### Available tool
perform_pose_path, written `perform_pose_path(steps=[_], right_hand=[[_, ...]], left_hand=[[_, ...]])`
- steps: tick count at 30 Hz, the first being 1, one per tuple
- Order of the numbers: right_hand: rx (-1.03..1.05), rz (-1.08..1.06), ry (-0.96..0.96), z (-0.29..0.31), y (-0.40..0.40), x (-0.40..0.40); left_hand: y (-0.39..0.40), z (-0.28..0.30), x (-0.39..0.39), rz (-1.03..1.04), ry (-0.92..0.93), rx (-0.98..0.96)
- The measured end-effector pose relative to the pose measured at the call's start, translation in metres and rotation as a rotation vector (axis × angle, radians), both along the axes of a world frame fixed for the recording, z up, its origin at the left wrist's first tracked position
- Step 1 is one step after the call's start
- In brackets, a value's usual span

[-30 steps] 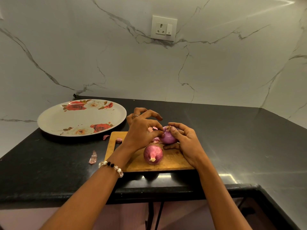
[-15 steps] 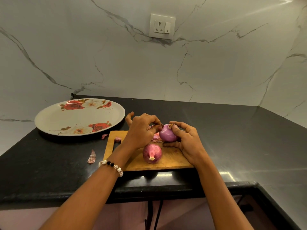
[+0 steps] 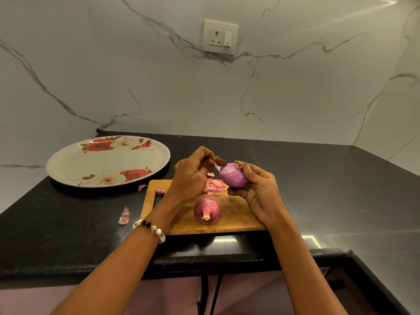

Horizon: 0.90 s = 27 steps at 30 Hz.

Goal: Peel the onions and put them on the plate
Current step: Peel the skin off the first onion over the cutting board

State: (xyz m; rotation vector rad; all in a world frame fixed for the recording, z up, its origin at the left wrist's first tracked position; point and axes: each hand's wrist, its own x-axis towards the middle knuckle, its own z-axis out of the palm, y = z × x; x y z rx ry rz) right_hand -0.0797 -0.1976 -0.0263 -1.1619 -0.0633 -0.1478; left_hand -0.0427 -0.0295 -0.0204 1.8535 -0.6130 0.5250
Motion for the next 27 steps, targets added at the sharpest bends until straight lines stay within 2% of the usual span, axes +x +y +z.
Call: perform_pose_path(steps=[9,17,23,27], right_hand=[[0.039,0.068,-0.085,-0.0024,-0.0012,0.0013],[-0.068,0.059,-0.149,-0.0031,-0.0008,0.0008],[-0.139,0.049,-0.175,-0.0058,-0.0017,0.0024],[-0.222,0.069,-0.195,-0.0085,-0.0011,0.0019]], left_hand=[[0.0003,0.0071,0.0006,-0.054,0.186,-0.203],[0.0014,0.0081,0.0009,-0.059,0.289,-0.345],[0.0029,0.0026,0.0027,0.144,0.054,-0.245],[0.0016,-0.0002,0.0027,0.265,-0.019,-0.233]])
